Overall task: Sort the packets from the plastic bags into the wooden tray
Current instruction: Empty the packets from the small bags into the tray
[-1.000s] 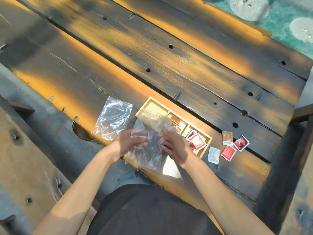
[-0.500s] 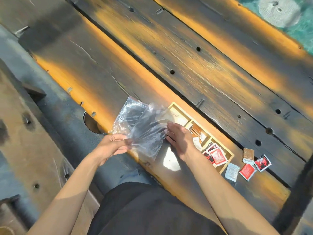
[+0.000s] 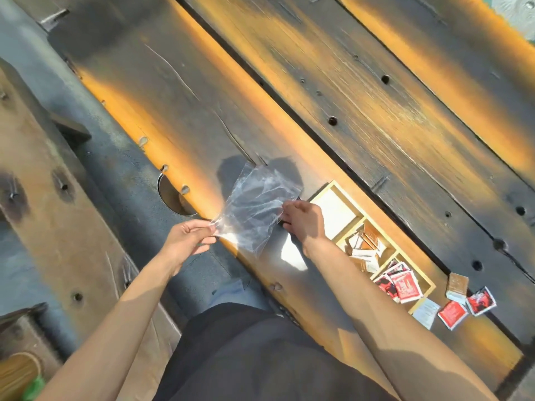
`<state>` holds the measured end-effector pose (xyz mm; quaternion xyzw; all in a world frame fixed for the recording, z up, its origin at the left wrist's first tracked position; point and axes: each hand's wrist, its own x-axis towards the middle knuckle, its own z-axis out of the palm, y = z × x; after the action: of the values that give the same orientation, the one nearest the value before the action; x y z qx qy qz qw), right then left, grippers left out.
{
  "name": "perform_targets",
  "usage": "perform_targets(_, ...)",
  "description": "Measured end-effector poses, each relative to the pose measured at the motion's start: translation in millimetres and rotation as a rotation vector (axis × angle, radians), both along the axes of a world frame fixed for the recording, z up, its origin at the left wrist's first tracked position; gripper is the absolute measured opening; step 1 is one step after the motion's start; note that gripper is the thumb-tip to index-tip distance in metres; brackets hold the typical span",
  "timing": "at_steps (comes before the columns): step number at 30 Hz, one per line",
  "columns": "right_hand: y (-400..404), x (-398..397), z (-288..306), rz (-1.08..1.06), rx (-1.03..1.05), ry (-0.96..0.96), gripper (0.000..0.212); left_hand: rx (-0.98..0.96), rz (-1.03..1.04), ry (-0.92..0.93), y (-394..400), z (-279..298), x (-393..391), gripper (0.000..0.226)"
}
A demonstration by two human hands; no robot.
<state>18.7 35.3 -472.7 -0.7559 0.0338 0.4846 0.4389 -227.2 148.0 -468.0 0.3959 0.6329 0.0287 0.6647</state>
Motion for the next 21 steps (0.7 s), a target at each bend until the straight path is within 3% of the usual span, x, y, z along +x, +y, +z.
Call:
perform_targets(7,7.7,-10.1,-2.9,0.214,-0.177,-0.143,0.024,0.069,-0.067,0.167,-6.4,-19.7,5.3,0.023)
perform_targets(11,8.7,-11.4,0.8,0.268,-0.185,-0.164,0.031,0.101,-0.088,0.21,-8.6,-24.0,18.1,0.023)
perform_targets(14,9.2,-12.6,2.9,0.295,-0.218,-0.182,0.013,0.125,-0.111,0.23,-9.0,-25.5,22.9,0.023)
perform_targets(21,-0.9,-17.9,12.1,0.311,-0.152,-0.221,0.027,0.173,-0.251,0.284,-8.9,-19.5,23.3,0.023)
